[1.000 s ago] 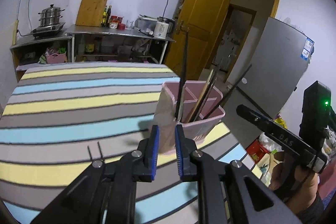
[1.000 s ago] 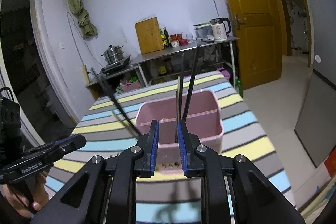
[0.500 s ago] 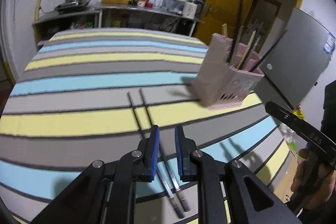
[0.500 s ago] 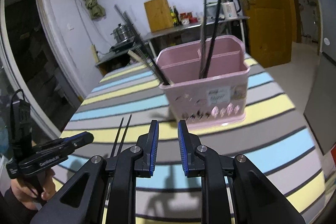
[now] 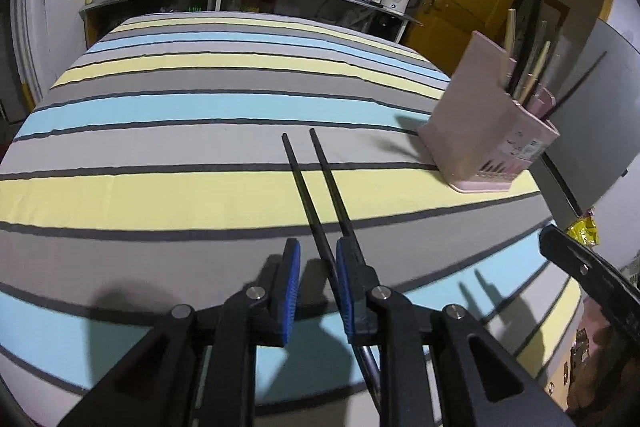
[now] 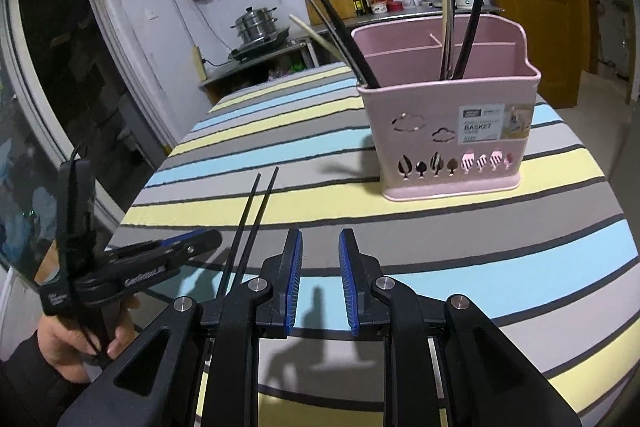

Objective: Organize utensils
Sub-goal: 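Move both grippers back to the last black chopsticks on the cloth, then close the left gripper on a black chopstick while the right gripper grasps another, then carry the black chopsticks in both grippers up over the pink holder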

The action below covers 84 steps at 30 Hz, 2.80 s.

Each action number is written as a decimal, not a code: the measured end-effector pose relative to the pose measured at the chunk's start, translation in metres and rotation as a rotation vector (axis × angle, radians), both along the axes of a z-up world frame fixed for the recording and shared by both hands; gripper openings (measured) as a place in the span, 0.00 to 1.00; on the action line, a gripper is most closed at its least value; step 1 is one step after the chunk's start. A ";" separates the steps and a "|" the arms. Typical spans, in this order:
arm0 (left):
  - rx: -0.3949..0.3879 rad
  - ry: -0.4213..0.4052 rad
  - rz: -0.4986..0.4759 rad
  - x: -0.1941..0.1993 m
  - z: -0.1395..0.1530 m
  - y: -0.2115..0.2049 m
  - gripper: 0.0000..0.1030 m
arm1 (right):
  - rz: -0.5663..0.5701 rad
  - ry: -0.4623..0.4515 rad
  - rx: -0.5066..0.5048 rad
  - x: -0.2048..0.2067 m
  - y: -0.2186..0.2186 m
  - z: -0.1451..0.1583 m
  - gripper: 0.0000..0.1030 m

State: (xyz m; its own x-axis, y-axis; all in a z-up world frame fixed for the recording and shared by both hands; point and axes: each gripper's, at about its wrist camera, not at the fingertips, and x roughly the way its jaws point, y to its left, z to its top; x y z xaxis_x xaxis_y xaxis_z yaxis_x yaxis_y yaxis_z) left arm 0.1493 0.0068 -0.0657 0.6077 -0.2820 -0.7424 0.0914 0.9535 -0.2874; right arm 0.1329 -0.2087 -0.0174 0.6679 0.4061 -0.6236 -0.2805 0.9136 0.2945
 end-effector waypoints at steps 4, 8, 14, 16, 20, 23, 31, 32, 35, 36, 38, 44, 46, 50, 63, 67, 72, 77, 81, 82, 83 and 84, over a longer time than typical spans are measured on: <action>0.004 0.018 0.009 0.012 -0.008 -0.001 0.19 | 0.004 0.011 -0.001 0.002 0.002 -0.003 0.19; 0.036 0.003 0.010 0.018 -0.011 -0.006 0.19 | 0.005 0.024 -0.005 0.006 0.004 -0.007 0.19; 0.081 -0.019 0.013 0.018 -0.012 -0.003 0.11 | 0.015 0.044 -0.011 0.013 0.010 -0.012 0.19; 0.069 -0.016 0.021 0.017 -0.012 0.003 0.11 | 0.023 0.049 -0.015 0.015 0.014 -0.014 0.19; 0.055 -0.012 0.052 0.010 -0.013 0.021 0.10 | 0.042 0.057 -0.023 0.017 0.022 -0.018 0.19; 0.047 -0.009 0.068 0.004 -0.013 0.030 0.10 | 0.063 0.066 -0.032 0.019 0.033 -0.020 0.19; 0.083 -0.006 0.123 -0.005 -0.013 0.052 0.10 | 0.121 0.071 -0.065 0.025 0.062 -0.023 0.19; 0.083 -0.006 0.129 -0.006 -0.013 0.055 0.10 | 0.126 0.073 -0.070 0.026 0.065 -0.023 0.19; 0.077 -0.007 0.144 -0.009 -0.014 0.065 0.10 | 0.141 0.078 -0.088 0.030 0.075 -0.025 0.19; 0.074 -0.006 0.148 -0.009 -0.014 0.068 0.10 | 0.146 0.080 -0.097 0.032 0.080 -0.026 0.19; 0.067 -0.006 0.156 -0.010 -0.014 0.073 0.10 | 0.159 0.086 -0.114 0.037 0.090 -0.028 0.19; 0.030 -0.007 0.163 -0.010 -0.015 0.085 0.10 | 0.183 0.100 -0.150 0.054 0.112 -0.035 0.19; 0.019 -0.007 0.164 -0.010 -0.015 0.088 0.11 | 0.184 0.105 -0.163 0.060 0.116 -0.038 0.19; 0.019 -0.008 0.157 -0.006 -0.015 0.089 0.11 | 0.174 0.120 -0.190 0.075 0.125 -0.044 0.19; 0.061 0.014 0.152 0.015 -0.014 0.084 0.11 | 0.152 0.140 -0.252 0.103 0.141 -0.055 0.19; 0.094 -0.001 0.147 0.018 -0.015 0.081 0.11 | 0.150 0.131 -0.290 0.105 0.149 -0.055 0.19; 0.120 -0.008 0.153 0.021 -0.015 0.078 0.09 | 0.145 0.134 -0.278 0.112 0.146 -0.056 0.08; 0.096 0.001 0.143 0.021 -0.009 0.079 0.07 | 0.145 0.157 -0.215 0.109 0.133 -0.050 0.06; 0.072 -0.031 0.134 0.008 0.005 0.077 0.06 | 0.141 0.122 -0.171 0.095 0.122 -0.033 0.06; 0.068 -0.038 0.129 0.006 0.009 0.075 0.06 | 0.139 0.113 -0.159 0.090 0.118 -0.028 0.05; 0.065 -0.046 0.125 0.002 0.013 0.072 0.06 | 0.137 0.101 -0.145 0.085 0.115 -0.022 0.05; 0.058 -0.054 0.118 -0.001 0.018 0.071 0.06 | 0.137 0.093 -0.137 0.081 0.112 -0.018 0.05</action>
